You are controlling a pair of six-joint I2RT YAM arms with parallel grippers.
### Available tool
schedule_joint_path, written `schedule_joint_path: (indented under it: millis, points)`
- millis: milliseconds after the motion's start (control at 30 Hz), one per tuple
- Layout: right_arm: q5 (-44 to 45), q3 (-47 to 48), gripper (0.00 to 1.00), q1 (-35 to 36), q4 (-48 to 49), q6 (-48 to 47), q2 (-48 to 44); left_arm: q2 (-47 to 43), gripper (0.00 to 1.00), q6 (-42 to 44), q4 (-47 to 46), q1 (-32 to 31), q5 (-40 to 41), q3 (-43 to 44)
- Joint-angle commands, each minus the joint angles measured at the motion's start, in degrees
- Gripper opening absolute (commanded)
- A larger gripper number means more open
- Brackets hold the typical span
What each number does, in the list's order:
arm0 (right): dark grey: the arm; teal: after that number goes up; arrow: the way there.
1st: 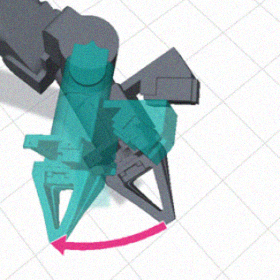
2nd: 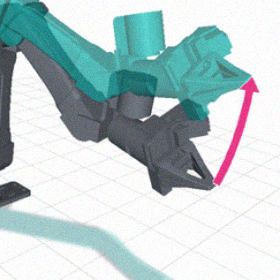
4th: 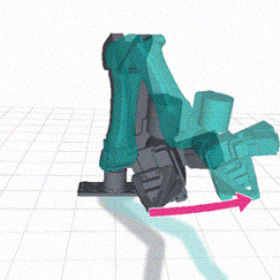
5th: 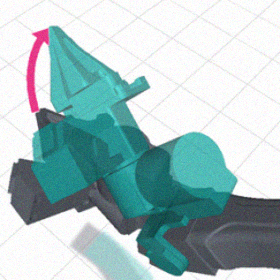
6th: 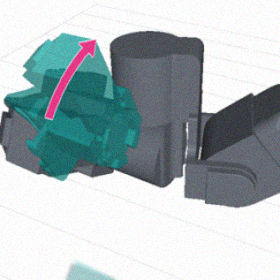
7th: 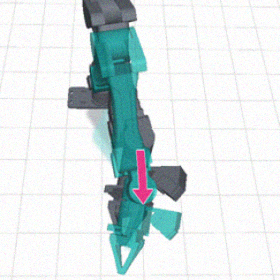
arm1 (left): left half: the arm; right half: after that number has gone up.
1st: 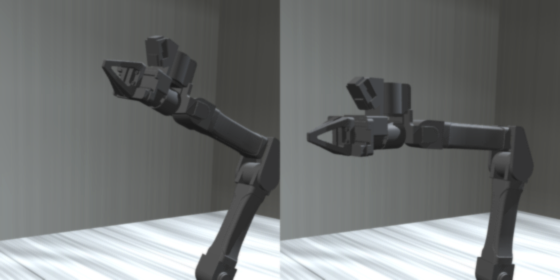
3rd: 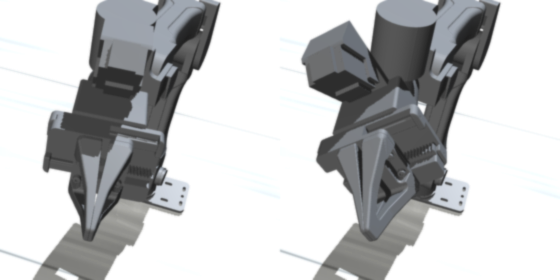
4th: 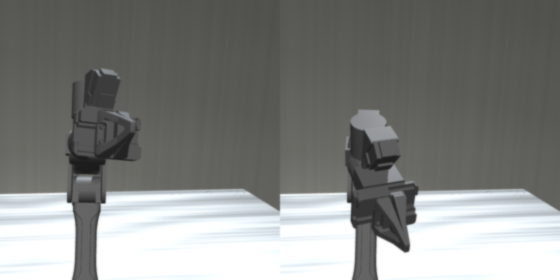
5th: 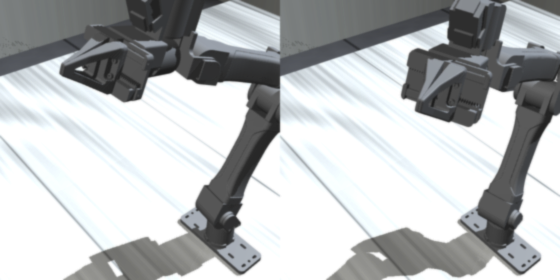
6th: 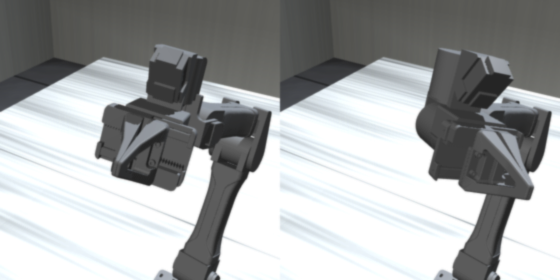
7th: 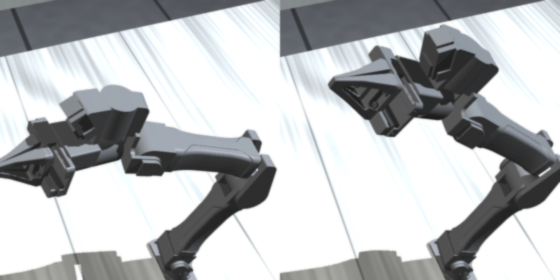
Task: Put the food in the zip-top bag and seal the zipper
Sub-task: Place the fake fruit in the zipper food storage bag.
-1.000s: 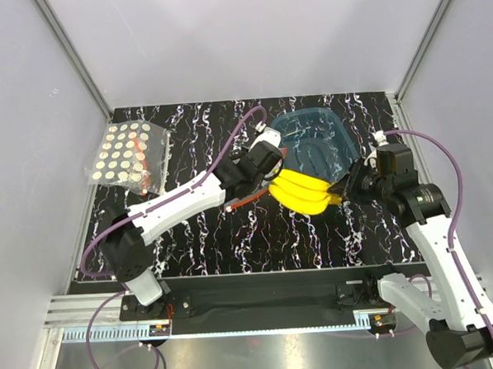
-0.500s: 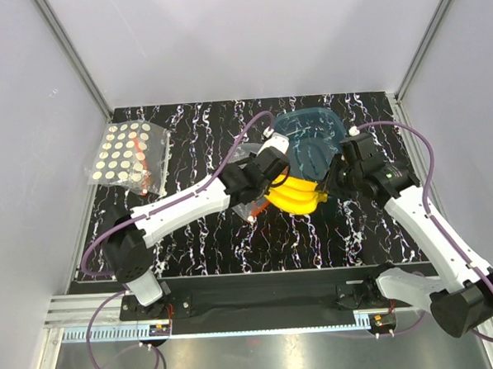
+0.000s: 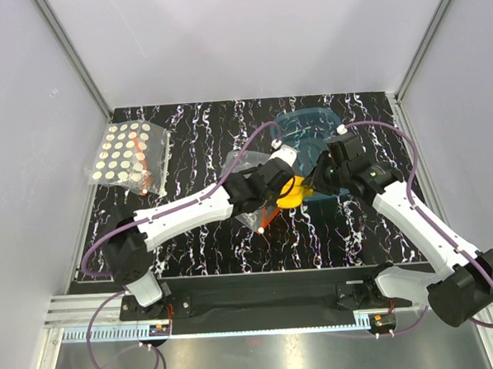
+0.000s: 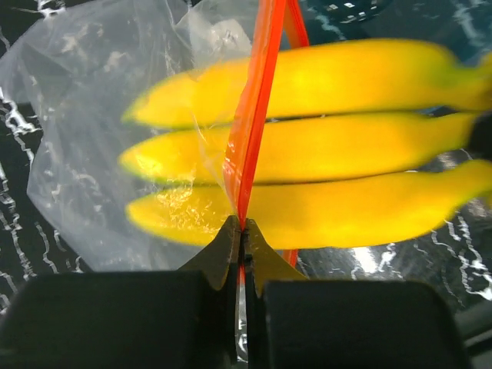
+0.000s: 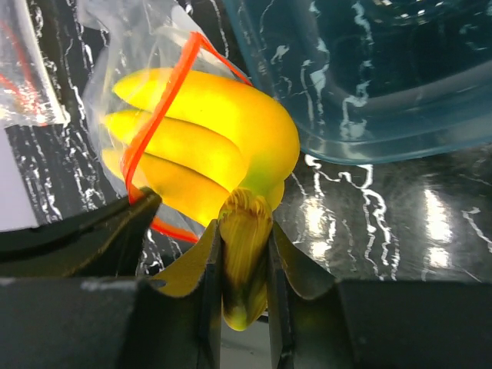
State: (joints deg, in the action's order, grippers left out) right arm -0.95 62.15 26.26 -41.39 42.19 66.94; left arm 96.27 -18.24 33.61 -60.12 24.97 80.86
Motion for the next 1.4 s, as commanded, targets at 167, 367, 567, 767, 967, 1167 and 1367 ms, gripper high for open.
schedule_joint_path:
  millis: [167, 367, 567, 767, 967, 1167, 1367]
  points:
    - [-4.59, -3.87, 0.00, 3.88, 12.81, 6.84, -1.81, -6.79, 0.00, -2.23, -5.04, -0.09, -7.65, -0.88]
    - [-3.10, -7.48, 0.00, 6.61, 19.41, 9.48, -1.81, -8.37, 0.00, -4.61, -7.41, -0.09, -14.86, -0.18]
    - [-0.99, -11.61, 0.00, 7.31, 25.29, 9.31, -4.18, -12.33, 0.00, -8.65, -12.68, 1.75, -26.09, -3.59]
    - [0.25, -17.32, 0.00, 7.40, 31.10, 9.22, -6.03, -17.07, 0.00, -13.84, -20.06, 5.35, -37.18, -8.52]
    - [0.60, -17.68, 0.14, 8.19, 32.86, 8.17, -4.27, -17.34, 0.00, -16.38, -22.97, 5.71, -42.19, -8.61]
    - [4.98, -17.15, 0.50, 8.46, 27.68, 6.32, -9.10, -17.34, 0.00, -13.93, -20.07, 8.16, -38.77, -9.58]
    - [5.44, -14.00, 0.67, 8.46, 17.41, 3.16, -14.29, -19.63, 0.00, -10.60, -16.92, 12.04, -35.79, -12.74]
